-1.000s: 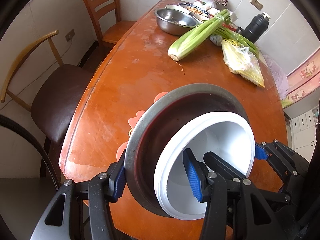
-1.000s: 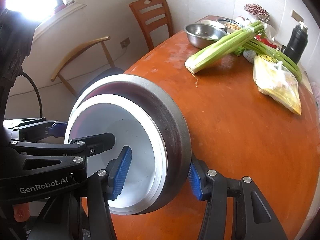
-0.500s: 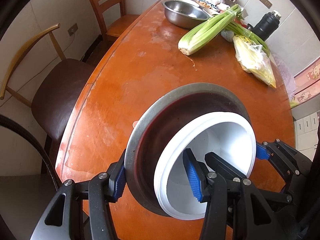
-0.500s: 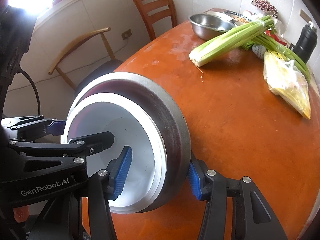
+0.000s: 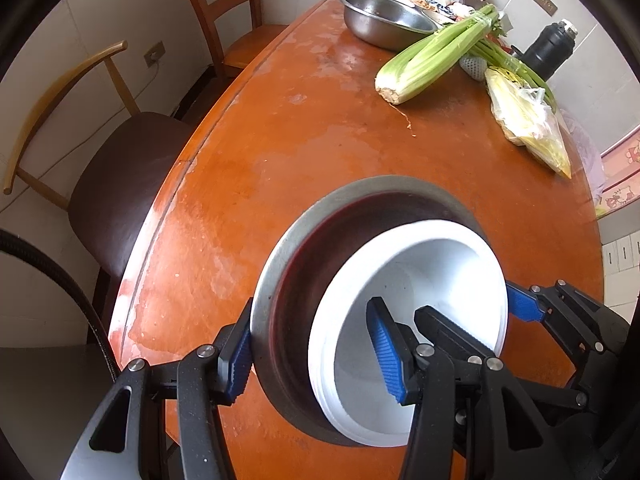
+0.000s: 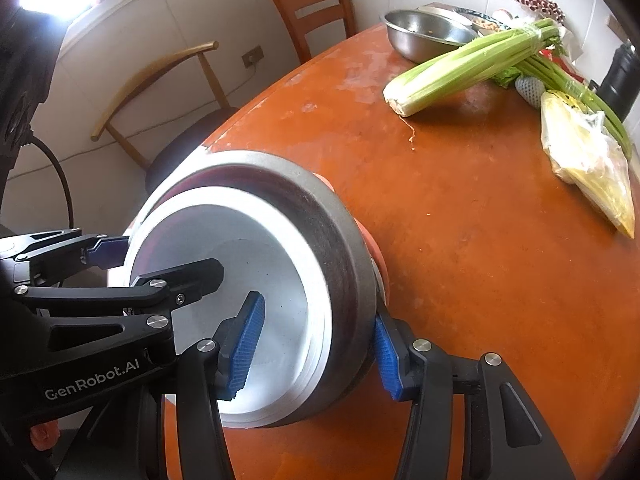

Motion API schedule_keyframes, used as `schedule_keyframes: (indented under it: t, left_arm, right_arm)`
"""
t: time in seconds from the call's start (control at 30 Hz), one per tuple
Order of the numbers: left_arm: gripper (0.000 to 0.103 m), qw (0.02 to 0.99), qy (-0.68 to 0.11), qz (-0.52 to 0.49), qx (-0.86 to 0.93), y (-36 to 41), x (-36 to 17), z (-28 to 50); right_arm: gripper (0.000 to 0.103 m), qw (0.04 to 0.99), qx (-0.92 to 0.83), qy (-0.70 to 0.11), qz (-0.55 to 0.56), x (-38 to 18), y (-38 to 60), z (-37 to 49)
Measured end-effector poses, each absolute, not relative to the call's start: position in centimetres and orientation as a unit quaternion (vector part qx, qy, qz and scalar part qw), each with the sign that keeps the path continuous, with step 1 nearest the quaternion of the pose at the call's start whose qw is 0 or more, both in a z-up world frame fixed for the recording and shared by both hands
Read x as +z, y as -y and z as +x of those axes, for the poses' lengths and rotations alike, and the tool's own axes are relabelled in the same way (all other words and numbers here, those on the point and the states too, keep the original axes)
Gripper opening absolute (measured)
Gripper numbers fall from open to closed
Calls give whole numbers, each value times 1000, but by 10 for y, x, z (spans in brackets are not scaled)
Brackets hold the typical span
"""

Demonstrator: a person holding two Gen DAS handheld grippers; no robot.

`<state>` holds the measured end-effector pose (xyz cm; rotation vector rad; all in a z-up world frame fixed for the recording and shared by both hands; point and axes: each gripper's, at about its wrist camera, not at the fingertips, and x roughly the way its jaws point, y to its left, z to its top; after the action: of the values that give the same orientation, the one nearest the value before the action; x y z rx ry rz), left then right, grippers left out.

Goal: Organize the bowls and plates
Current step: 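Lower the steel bowl stack onto the grey pan and open the left tool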

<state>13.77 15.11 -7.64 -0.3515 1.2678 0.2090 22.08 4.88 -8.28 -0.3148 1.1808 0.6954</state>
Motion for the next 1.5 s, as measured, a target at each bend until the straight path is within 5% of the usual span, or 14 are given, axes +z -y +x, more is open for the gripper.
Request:
schedule_keyframes:
  t: [0.87,1.5]
  left_arm:
    - [55,799,-571,-152,111,-158,-68,138]
    - [56,831,-525,-146,116,-154,-15,89]
  right_arm:
    - [56,774,309,-540,-120,-78,-45,223]
    - [69,825,280,-481,-100,-28,-10,191]
